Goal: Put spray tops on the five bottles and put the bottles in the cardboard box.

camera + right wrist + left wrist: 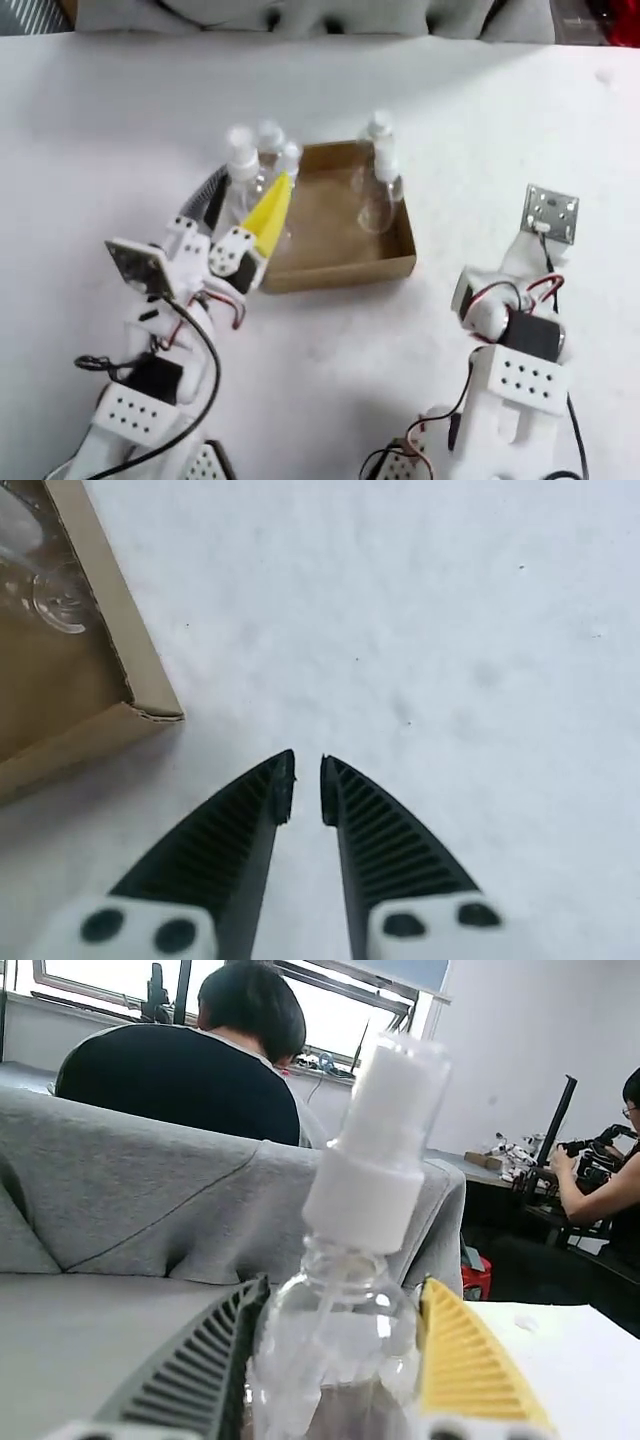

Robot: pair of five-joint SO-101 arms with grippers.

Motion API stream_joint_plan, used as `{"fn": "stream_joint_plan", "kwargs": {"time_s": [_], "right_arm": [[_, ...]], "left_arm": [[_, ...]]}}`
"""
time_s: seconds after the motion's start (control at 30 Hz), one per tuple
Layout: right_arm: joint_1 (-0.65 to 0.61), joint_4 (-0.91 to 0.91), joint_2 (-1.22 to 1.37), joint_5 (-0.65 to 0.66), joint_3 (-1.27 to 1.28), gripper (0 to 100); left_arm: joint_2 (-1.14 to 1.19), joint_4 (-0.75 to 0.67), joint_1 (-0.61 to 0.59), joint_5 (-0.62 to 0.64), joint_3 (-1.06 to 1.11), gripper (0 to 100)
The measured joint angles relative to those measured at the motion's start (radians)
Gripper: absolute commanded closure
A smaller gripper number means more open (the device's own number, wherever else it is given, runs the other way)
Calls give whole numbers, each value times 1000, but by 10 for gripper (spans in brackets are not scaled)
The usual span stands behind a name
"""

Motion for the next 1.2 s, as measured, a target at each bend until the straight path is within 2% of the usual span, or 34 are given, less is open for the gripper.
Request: {"fn": "stream_joint_plan", "kwargs": {"time_s": [0.13,0.43,0.97,1.2], "right_arm": [[0,-66,-2,0,58,981],[0,-184,-2,0,183,981],[0,-198,0,0,193,981],[-2,-215,0,0,216,981]], "left_arm": [[15,-55,0,0,51,980],[15,-83,0,0,94,980],[15,-83,35,-18,94,980],[143,-41,35,-84,-54,980]]}}
